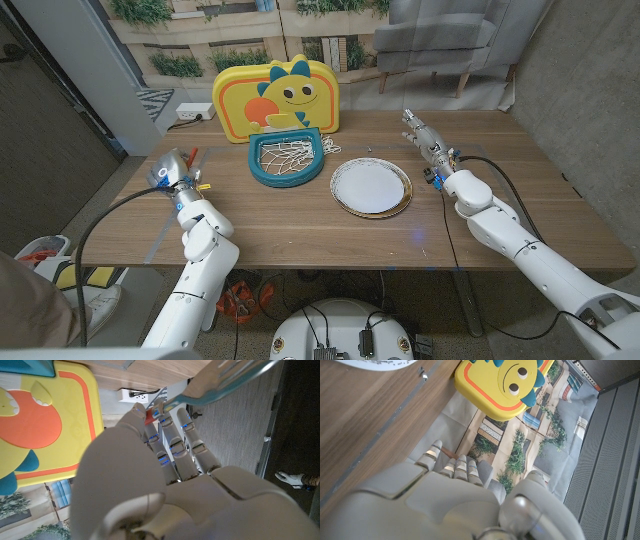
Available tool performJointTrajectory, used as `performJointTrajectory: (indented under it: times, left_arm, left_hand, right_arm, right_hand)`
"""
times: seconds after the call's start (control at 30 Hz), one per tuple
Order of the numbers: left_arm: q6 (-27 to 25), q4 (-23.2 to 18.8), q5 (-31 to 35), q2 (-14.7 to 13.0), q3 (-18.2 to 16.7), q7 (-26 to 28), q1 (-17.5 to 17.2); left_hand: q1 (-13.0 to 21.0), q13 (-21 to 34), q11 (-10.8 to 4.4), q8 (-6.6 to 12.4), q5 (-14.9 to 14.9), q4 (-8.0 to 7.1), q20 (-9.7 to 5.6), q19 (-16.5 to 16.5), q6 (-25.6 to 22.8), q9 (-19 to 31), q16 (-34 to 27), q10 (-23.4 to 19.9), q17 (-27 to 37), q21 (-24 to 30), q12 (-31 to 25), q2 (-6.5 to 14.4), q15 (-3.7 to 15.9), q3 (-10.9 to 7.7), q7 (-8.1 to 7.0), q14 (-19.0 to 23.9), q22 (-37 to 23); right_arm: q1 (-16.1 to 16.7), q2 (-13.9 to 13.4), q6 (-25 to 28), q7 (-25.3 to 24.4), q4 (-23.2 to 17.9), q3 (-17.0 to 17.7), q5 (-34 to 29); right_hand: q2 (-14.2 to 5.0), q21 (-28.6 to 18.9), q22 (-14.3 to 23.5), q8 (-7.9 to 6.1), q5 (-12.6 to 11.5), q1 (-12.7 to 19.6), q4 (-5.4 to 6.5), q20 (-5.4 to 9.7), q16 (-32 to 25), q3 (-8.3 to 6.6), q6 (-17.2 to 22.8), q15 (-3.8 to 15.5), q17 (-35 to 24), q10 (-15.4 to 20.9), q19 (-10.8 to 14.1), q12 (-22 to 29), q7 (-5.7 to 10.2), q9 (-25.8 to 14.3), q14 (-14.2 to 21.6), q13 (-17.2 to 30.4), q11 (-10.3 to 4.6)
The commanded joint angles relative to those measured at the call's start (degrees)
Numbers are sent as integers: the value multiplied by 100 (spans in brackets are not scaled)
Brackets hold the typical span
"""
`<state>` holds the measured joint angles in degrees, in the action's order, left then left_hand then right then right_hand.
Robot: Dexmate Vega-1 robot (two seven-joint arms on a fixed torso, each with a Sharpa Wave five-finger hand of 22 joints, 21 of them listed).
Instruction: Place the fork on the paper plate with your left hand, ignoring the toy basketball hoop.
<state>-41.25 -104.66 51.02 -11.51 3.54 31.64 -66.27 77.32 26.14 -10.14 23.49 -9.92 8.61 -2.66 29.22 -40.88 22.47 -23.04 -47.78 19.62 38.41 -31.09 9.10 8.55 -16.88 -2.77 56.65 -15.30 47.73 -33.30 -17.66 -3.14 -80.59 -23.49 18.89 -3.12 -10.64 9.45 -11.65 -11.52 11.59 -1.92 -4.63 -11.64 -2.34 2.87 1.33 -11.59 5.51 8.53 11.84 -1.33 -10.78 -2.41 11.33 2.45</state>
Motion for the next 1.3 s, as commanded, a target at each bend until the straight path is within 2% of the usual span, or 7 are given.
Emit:
performJointTrajectory:
  times: [0.03, 0.63, 1.3]
  left_arm:
    - [201, -177, -92, 22, -68, -132, -33]
    - [244, -657, 179, 47, 22, -275, -190]
    - [200, -812, 559, 41, 173, -445, -147]
  left_hand:
    - [40, 24, -122, 5, -10, 1, -457, 37, -1, 14, 37, -169, 3, 79, 3, -14, 540, 31, 48, 80, -24]
    - [38, 35, -98, -6, -15, 5, -433, -13, -44, 4, 64, -187, -1, 206, 16, -18, 539, 52, 58, 122, -30]
    - [43, 37, -103, -60, -17, 7, -421, -75, -3, -11, 115, -180, -25, 345, 48, -11, 539, 64, 69, 135, -25]
  right_arm:
    - [-75, 42, -17, 40, 104, -19, -10]
    - [-154, 87, -73, 136, 277, -9, 30]
    - [-100, 169, -172, 52, 358, 50, 60]
  right_hand:
    - [-37, -14, 26, 10, 16, 2, -48, 5, -6, -1, 67, -7, -8, 23, 30, -10, 18, -29, -2, 18, 3]
    - [-49, -13, 26, 0, 17, 3, -52, 6, -5, -7, 99, -9, -8, 21, 29, -11, 20, -29, -2, 17, 8]
    - [-55, -13, 26, 1, 19, 1, -57, 5, -6, -10, 106, -9, -8, 26, 28, -10, 23, -29, 0, 17, 9]
